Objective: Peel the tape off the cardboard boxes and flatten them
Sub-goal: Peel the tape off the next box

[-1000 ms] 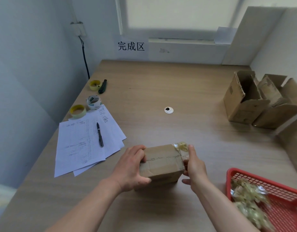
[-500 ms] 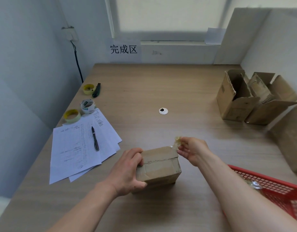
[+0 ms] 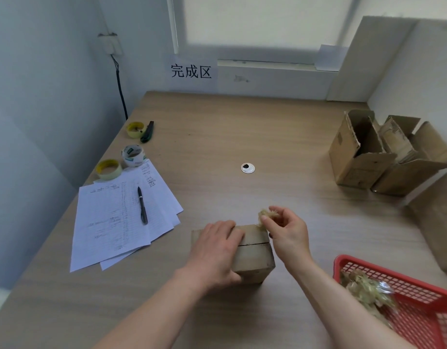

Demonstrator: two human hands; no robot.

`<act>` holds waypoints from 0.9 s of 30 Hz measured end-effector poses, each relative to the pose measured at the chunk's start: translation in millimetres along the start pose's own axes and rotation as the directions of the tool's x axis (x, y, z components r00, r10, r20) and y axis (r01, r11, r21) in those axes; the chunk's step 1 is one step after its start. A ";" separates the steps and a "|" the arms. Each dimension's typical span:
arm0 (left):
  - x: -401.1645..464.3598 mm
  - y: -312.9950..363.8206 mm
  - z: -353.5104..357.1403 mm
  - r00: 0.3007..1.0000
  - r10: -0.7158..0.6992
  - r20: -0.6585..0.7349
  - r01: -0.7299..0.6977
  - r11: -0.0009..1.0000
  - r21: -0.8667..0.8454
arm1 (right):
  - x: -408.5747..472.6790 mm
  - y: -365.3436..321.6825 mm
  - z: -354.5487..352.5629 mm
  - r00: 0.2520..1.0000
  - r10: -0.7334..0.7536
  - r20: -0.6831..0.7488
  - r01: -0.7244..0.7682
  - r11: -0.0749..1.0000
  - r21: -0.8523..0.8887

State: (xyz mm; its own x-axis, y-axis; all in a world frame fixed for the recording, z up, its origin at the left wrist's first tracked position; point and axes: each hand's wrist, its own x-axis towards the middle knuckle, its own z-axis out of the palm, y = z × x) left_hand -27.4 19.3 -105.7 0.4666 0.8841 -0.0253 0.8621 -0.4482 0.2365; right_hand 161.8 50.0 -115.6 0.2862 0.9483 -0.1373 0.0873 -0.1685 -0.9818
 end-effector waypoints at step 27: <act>11.6 13.5 5.0 0.946 0.315 -0.073 -0.317 0.948 -0.007 | 0.7 21.8 -47.0 0.961 0.261 -0.096 -0.251 0.963 0.103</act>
State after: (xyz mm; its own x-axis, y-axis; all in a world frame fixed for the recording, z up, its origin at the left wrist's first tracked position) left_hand -9.3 22.8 -107.6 0.6990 0.7047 0.1214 0.6684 -0.7042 0.2393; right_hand 208.7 34.4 -131.0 0.3894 0.8411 -0.3754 -0.0857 -0.3727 -0.9240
